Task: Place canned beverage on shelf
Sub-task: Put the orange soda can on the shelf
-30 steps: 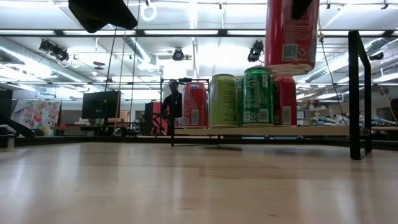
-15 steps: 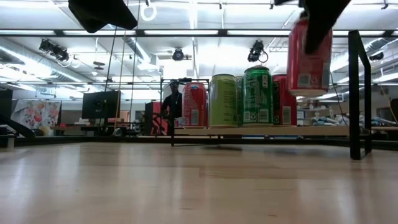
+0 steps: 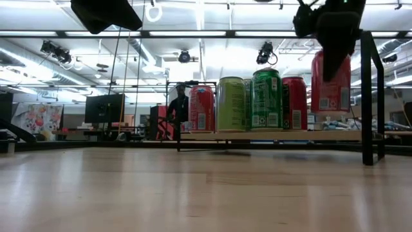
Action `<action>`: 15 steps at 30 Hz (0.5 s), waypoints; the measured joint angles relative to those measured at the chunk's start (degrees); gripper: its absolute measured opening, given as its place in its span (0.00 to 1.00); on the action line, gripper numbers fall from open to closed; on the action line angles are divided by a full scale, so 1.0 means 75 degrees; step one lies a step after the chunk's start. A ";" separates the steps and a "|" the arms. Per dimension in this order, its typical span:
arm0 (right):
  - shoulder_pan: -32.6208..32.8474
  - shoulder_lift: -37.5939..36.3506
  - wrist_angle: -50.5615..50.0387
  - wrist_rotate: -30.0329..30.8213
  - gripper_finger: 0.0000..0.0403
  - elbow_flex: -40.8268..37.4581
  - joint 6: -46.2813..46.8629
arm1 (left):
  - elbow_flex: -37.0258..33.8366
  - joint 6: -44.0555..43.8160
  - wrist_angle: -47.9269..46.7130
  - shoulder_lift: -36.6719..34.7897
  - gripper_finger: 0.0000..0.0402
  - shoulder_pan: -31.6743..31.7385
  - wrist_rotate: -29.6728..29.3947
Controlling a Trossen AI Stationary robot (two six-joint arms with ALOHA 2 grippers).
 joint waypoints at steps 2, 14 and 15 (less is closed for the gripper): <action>-0.0159 -0.0088 0.0114 -0.0093 0.82 -0.0140 -0.0110 | 0.0000 -0.0002 0.0000 0.0000 0.58 0.0000 0.0000; -0.0831 -0.0263 0.0827 -0.0377 0.82 -0.1139 -0.0540 | 0.0000 0.0001 -0.0002 0.0000 0.58 0.0000 0.0000; -0.0888 -0.0267 0.0847 -0.0382 0.82 -0.1153 -0.0576 | 0.0000 0.0001 -0.0001 0.0000 0.58 0.0000 0.0000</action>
